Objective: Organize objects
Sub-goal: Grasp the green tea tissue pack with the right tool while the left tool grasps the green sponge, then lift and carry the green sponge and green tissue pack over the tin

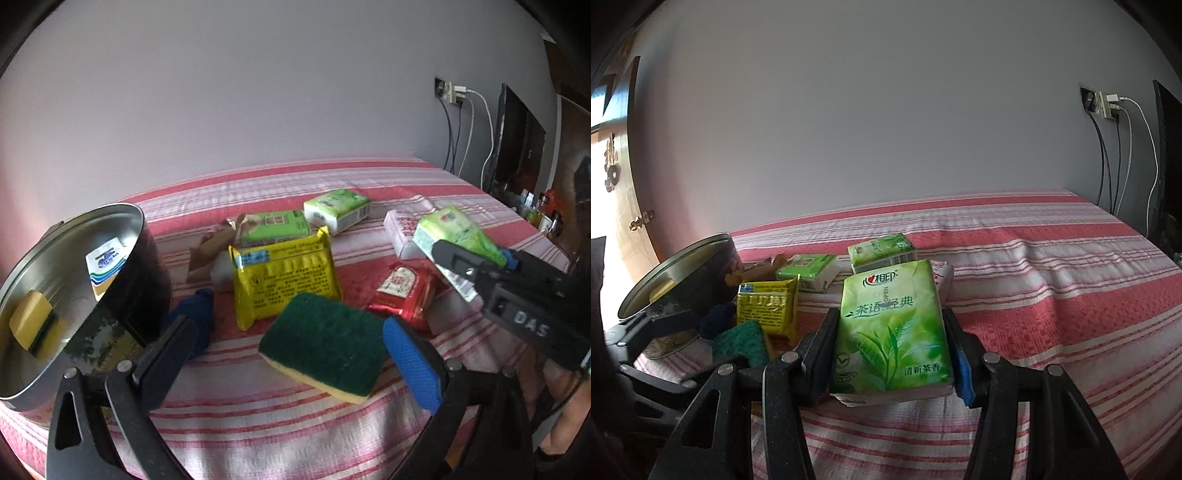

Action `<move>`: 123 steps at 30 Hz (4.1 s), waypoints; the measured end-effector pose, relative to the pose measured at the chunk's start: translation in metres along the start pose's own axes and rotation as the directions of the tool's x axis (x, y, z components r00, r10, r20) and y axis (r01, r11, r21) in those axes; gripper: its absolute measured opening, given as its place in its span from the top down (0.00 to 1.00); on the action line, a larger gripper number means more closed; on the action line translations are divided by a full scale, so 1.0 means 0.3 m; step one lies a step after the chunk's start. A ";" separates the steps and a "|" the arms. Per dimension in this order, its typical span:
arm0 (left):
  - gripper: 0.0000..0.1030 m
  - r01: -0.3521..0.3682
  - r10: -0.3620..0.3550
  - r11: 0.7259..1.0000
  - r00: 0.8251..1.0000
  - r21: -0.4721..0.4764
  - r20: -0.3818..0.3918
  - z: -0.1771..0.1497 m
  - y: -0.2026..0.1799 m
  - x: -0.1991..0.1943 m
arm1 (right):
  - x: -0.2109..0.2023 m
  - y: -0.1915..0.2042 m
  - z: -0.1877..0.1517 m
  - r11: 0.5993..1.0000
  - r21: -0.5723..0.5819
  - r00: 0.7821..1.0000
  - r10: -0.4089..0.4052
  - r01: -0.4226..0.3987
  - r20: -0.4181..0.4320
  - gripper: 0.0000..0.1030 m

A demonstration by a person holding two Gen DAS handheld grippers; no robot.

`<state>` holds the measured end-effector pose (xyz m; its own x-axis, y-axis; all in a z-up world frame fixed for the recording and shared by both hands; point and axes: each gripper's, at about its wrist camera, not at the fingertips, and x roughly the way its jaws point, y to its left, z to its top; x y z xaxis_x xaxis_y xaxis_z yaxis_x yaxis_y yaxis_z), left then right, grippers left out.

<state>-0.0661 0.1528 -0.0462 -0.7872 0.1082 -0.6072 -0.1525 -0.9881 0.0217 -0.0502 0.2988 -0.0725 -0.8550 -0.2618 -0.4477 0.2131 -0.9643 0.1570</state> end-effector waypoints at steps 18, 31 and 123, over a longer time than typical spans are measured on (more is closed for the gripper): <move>0.14 0.090 -0.087 0.995 0.993 0.034 -0.083 -0.024 -0.010 0.063 | -0.003 0.010 -0.006 0.999 -0.028 1.000 -0.022 0.023 0.022 0.46; 0.29 0.105 -0.105 0.993 0.994 0.051 0.006 -0.042 -0.006 0.024 | -0.025 0.039 -0.014 0.995 -0.071 0.994 -0.071 0.077 0.087 0.46; 0.29 -0.130 0.178 0.978 0.925 -0.160 0.335 0.016 0.257 -0.325 | -0.194 0.245 0.078 0.987 -0.159 0.962 0.047 -0.004 0.269 0.46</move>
<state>-0.0039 0.0665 0.0187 -0.9557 -0.0393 -0.2916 0.0492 -0.9984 -0.0268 0.0041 0.2442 -0.0141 -0.9396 -0.2869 -0.1866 0.2889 -0.9572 0.0172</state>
